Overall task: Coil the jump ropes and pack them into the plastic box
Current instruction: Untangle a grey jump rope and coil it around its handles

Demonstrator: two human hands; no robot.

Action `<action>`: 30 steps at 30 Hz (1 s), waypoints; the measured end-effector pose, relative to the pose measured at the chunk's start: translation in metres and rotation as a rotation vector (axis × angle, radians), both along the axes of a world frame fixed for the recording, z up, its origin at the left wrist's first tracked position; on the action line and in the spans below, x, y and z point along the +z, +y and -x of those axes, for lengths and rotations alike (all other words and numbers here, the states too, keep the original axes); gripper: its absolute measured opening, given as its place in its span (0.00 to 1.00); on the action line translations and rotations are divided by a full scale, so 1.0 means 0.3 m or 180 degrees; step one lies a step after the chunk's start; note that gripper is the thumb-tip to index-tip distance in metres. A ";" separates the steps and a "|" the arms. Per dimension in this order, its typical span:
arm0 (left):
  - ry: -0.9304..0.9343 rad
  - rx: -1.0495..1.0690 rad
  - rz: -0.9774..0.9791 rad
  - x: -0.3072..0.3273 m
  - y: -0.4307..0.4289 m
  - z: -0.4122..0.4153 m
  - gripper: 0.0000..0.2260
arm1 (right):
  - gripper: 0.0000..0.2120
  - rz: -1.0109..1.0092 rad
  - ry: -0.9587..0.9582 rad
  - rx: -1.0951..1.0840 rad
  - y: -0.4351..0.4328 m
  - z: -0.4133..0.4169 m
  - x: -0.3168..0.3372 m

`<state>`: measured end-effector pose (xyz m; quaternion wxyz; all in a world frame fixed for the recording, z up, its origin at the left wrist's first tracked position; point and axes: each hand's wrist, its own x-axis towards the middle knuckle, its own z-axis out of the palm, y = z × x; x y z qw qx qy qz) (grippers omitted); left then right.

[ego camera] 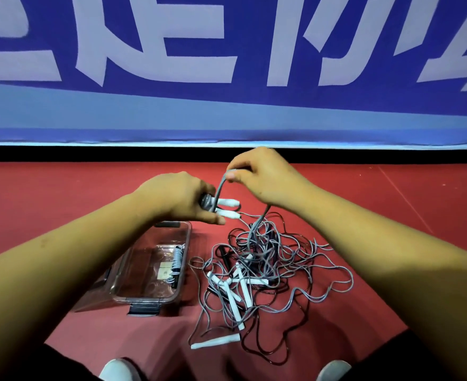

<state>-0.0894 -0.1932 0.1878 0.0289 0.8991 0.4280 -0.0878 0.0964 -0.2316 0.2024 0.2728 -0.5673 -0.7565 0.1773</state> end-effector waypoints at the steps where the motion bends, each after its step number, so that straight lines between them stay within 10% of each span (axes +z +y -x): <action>1: -0.0089 -0.0138 0.0065 0.014 -0.016 -0.009 0.18 | 0.06 -0.0035 0.0053 -0.0050 0.007 -0.024 0.000; 16: -0.3182 0.0014 0.1301 0.058 -0.053 -0.003 0.19 | 0.10 0.1920 0.1395 0.0092 0.003 -0.098 -0.138; 25: -0.1536 0.0429 -0.0305 0.022 0.048 0.054 0.15 | 0.15 0.1215 0.0138 0.0515 -0.038 0.030 -0.084; 30: -0.1113 0.0491 -0.0226 0.010 0.056 0.070 0.13 | 0.21 0.0526 -0.0650 0.0757 -0.057 0.071 -0.031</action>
